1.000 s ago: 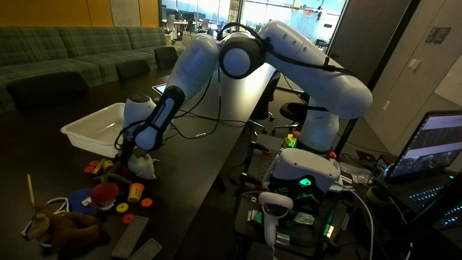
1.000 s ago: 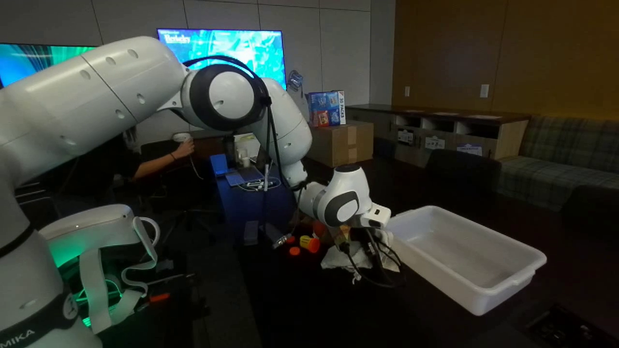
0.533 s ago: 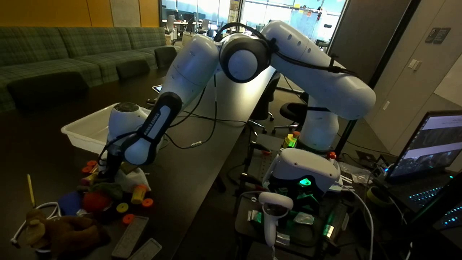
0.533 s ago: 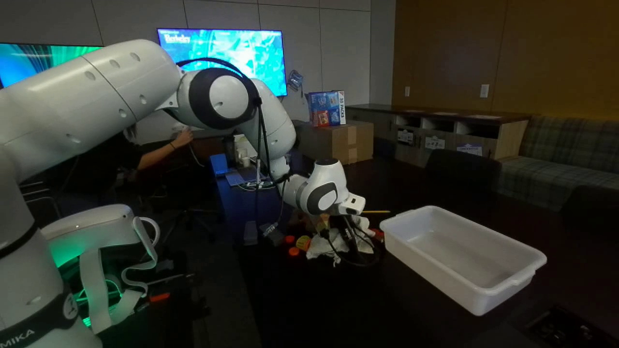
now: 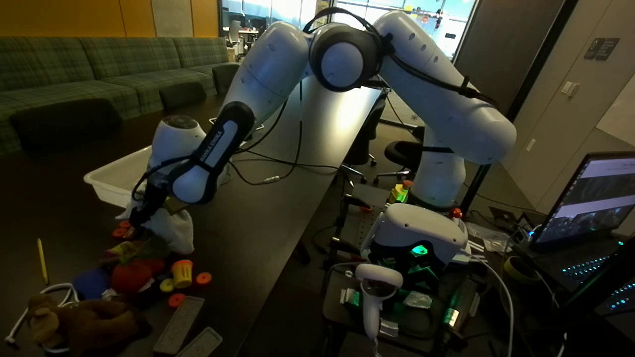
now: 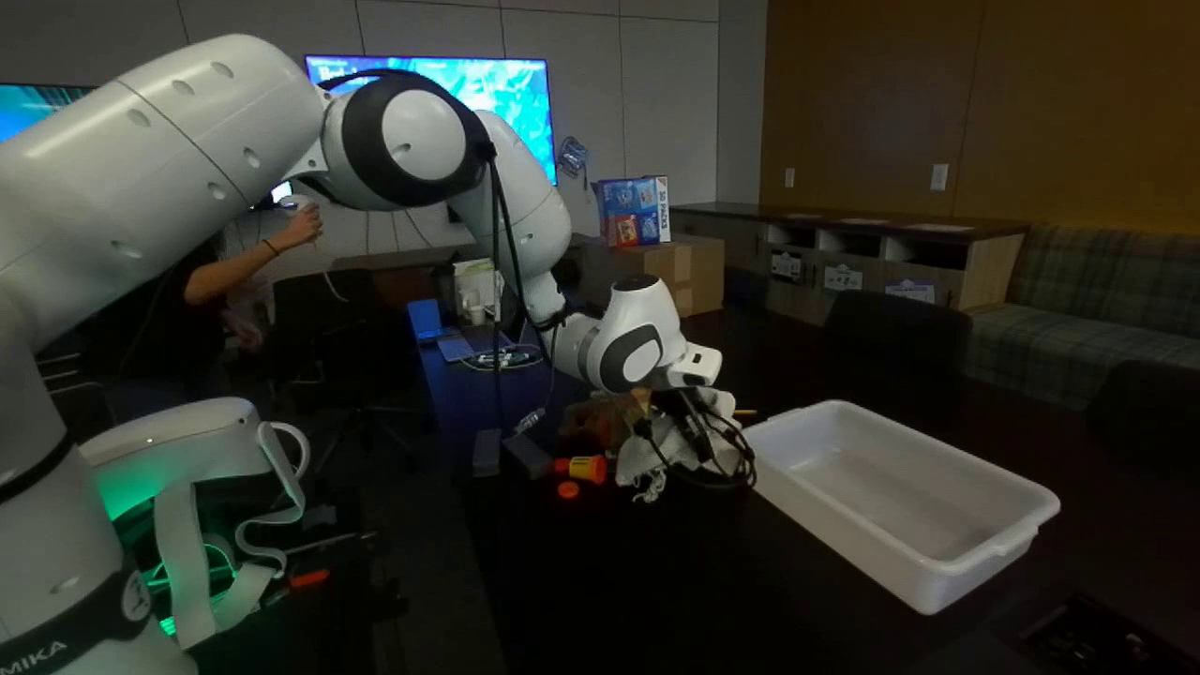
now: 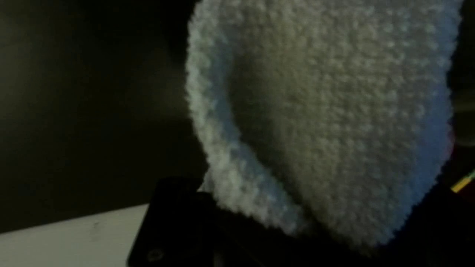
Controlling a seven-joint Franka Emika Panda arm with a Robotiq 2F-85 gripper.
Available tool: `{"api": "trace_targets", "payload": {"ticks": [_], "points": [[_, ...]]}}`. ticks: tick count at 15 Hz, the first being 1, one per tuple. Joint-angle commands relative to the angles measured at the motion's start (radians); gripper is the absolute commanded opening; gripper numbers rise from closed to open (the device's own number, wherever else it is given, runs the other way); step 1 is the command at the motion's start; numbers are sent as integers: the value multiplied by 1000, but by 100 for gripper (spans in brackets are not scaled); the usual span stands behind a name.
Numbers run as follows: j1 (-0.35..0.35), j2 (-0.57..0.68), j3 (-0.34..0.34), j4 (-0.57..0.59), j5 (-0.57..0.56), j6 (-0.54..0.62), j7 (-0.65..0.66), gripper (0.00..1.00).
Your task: Pick up the cloth and sweep away the items on the table, then put the cloth in the bowl
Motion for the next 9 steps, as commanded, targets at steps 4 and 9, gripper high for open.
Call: {"api": "trace_targets", "payload": {"ticks": [4, 9], "points": [[-90, -244, -106, -308, 16, 92, -62, 6], [-127, -219, -237, -335, 3, 75, -71, 6]]}}
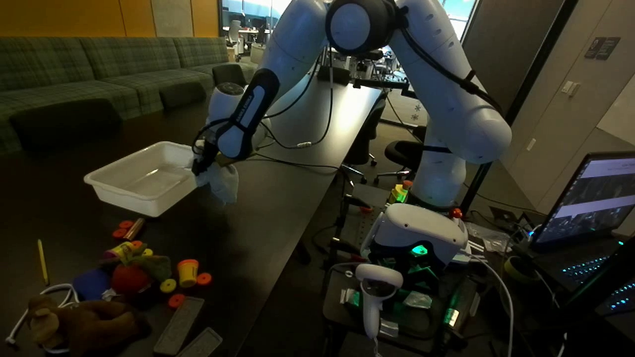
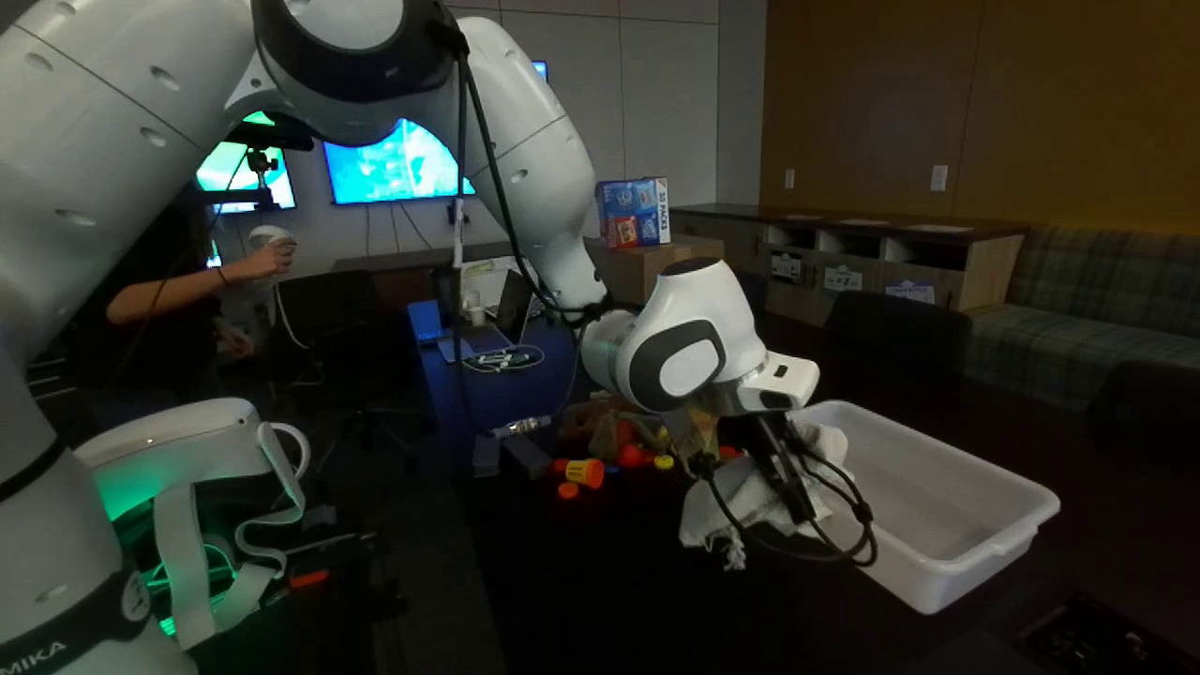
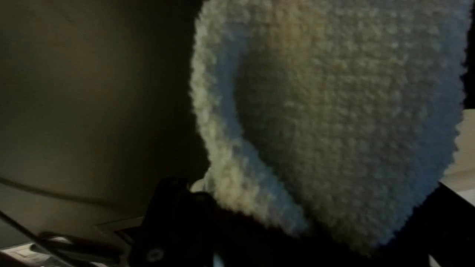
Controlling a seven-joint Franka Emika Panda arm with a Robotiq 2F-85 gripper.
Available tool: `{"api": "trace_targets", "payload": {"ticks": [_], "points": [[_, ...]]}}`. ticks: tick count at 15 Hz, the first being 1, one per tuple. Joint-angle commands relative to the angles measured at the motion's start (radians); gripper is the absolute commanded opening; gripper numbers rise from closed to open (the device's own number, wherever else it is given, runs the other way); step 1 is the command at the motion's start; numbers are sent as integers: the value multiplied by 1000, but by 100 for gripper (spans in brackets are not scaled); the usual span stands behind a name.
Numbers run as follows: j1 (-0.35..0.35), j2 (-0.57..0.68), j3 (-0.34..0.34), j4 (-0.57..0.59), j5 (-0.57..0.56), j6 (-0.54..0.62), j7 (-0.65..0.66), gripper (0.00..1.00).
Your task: Pick up the cloth and sweep away the items on the table, then put the cloth in the bowl
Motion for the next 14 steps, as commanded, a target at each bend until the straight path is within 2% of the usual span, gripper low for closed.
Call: {"api": "trace_targets", "payload": {"ticks": [1, 5, 9, 14], "points": [[-18, -5, -66, -51, 0, 12, -24, 6], [-12, -4, -126, -149, -10, 12, -35, 6], [19, -41, -110, -293, -9, 1, -47, 6], [155, -67, -58, -406, 10, -4, -2, 6]]}}
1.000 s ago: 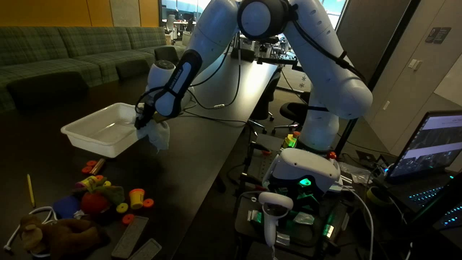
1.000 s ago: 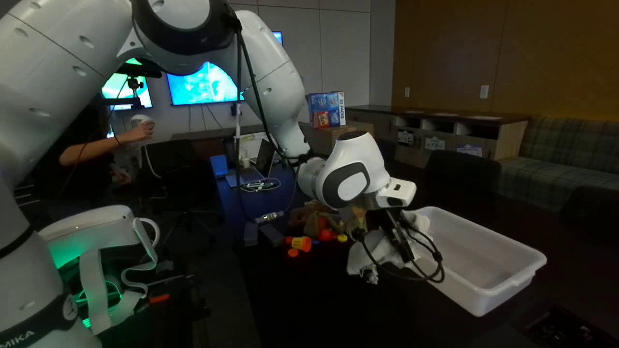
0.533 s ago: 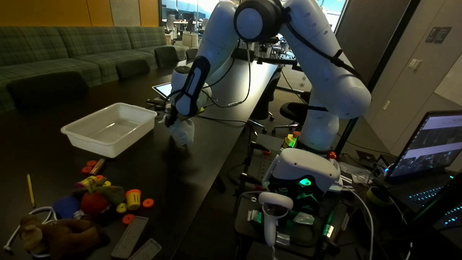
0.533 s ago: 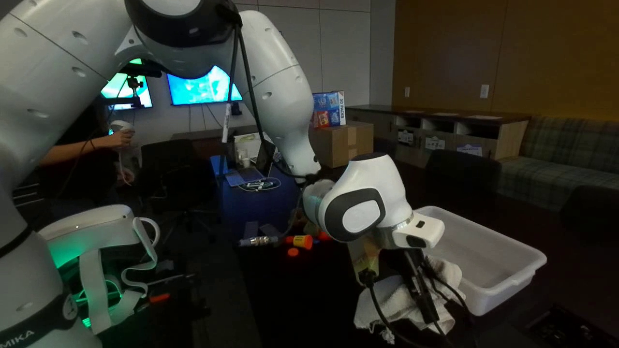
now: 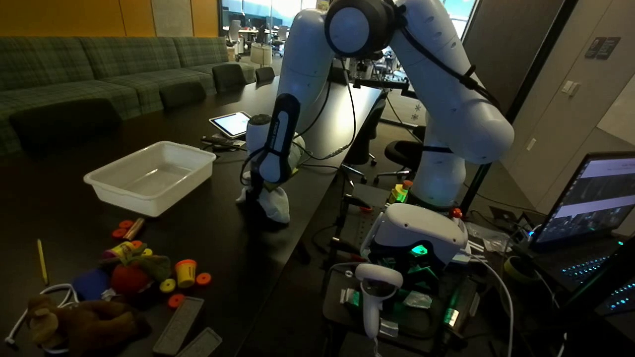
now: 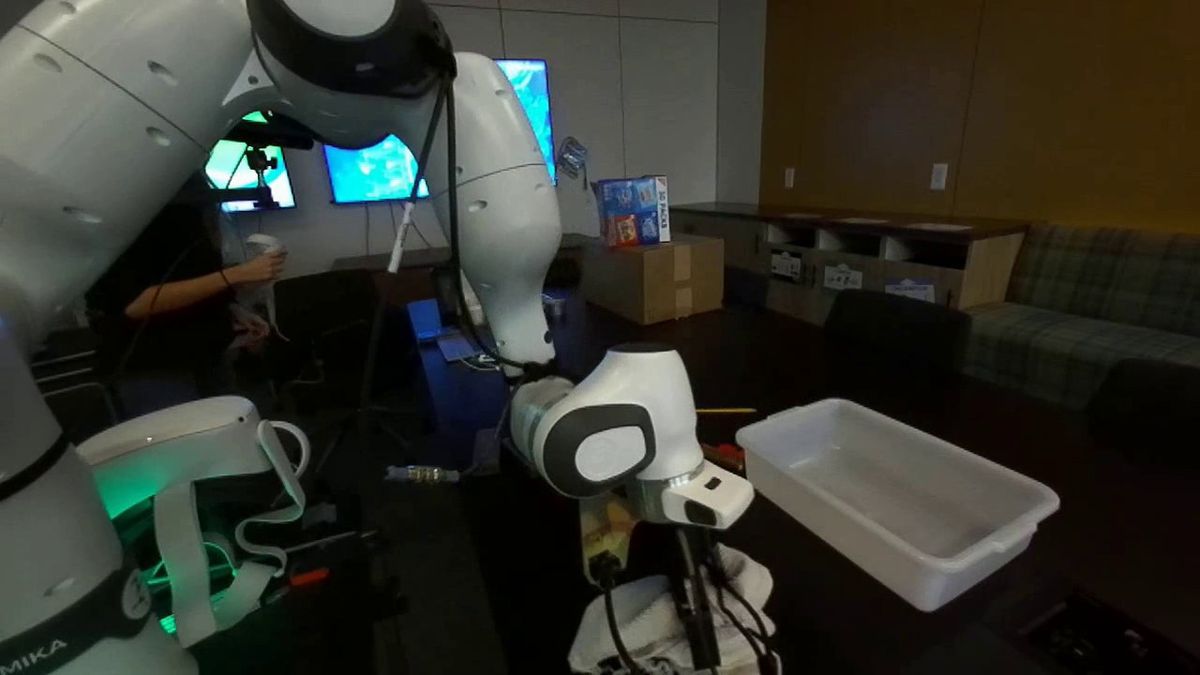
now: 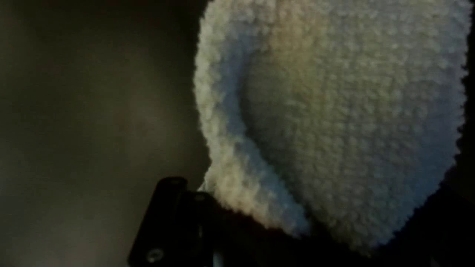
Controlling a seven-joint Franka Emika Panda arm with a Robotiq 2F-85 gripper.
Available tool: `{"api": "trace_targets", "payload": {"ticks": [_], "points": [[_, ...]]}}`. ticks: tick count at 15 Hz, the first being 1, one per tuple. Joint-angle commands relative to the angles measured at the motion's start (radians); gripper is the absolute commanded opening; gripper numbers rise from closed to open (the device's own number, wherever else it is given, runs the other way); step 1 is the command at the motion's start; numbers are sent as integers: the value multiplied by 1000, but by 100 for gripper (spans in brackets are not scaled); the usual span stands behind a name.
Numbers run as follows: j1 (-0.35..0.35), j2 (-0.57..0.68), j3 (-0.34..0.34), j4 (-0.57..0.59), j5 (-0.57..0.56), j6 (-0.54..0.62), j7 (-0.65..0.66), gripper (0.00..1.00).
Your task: Pick up the cloth and sweep away the items on the table, then put the cloth in the bowl
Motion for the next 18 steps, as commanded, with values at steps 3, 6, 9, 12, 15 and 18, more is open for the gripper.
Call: {"api": "trace_targets", "payload": {"ticks": [3, 6, 9, 12, 15, 18], "points": [[206, -75, 67, -107, 30, 1, 88, 6], [328, -84, 91, -78, 37, -20, 158, 6], [421, -92, 108, -29, 60, -45, 212, 6], [493, -81, 97, 47, 78, -73, 280, 6], [515, -57, 99, 127, 72, -102, 335, 6], [510, -64, 106, 175, 57, -133, 361, 6]]}}
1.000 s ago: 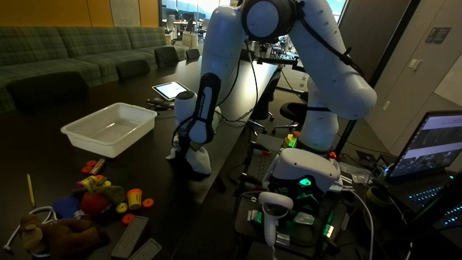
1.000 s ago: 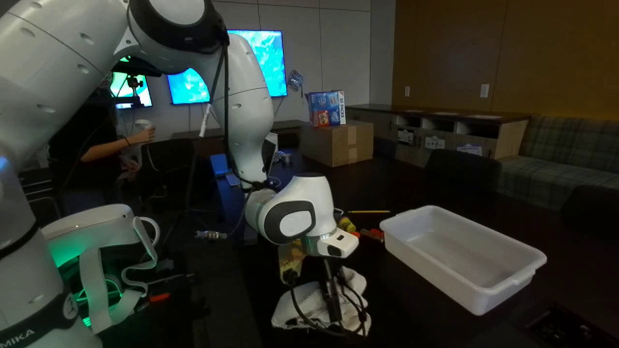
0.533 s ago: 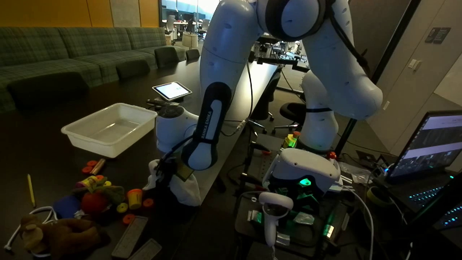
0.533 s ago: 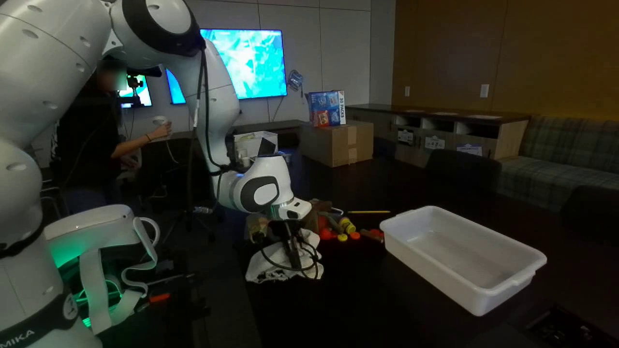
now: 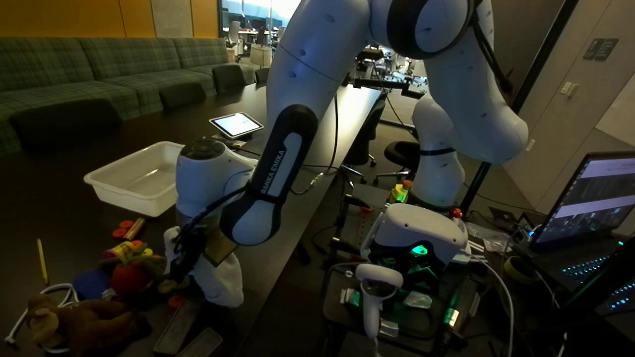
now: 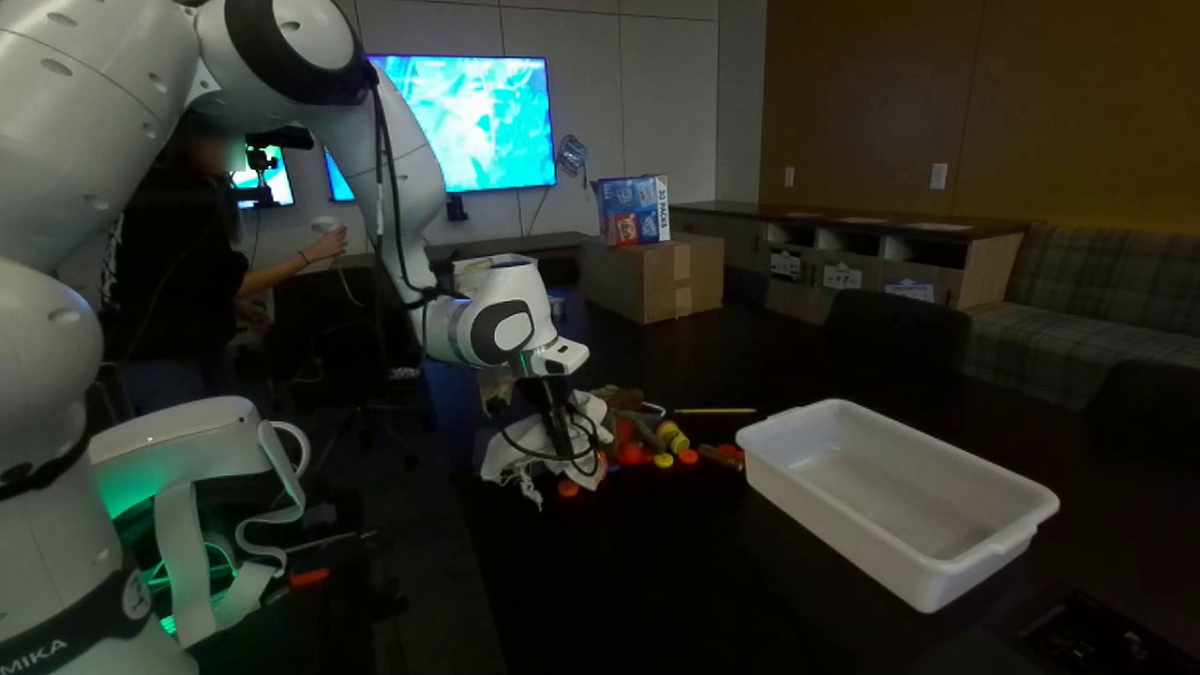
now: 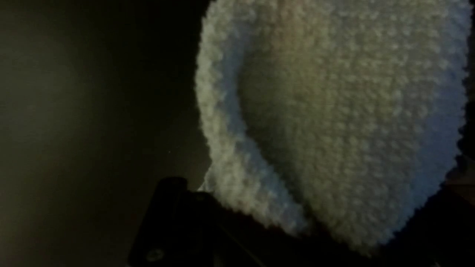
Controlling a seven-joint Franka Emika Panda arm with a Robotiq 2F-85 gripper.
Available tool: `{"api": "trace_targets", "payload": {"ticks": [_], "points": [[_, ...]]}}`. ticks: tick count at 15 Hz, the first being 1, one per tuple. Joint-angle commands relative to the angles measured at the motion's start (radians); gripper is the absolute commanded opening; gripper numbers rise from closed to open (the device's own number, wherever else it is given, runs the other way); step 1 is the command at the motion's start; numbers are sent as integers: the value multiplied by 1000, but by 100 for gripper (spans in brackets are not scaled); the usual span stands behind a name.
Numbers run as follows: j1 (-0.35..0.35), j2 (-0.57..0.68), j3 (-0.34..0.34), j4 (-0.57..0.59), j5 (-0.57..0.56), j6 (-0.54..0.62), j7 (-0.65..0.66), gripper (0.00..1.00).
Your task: Pick up the cloth and sweep away the items on the table, then put the cloth in the bowl
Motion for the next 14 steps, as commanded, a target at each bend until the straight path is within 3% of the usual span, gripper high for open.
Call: {"api": "trace_targets", "payload": {"ticks": [1, 5, 8, 11, 14], "points": [[-12, -17, 8, 60, -5, -44, 26, 6], [-34, -88, -19, 60, -18, -46, 31, 6], [-113, -143, -15, 93, -22, -75, -3, 6], [-245, -168, 22, 181, -36, -133, -65, 6], [-399, -127, 86, 351, -42, -232, -158, 7]]}}
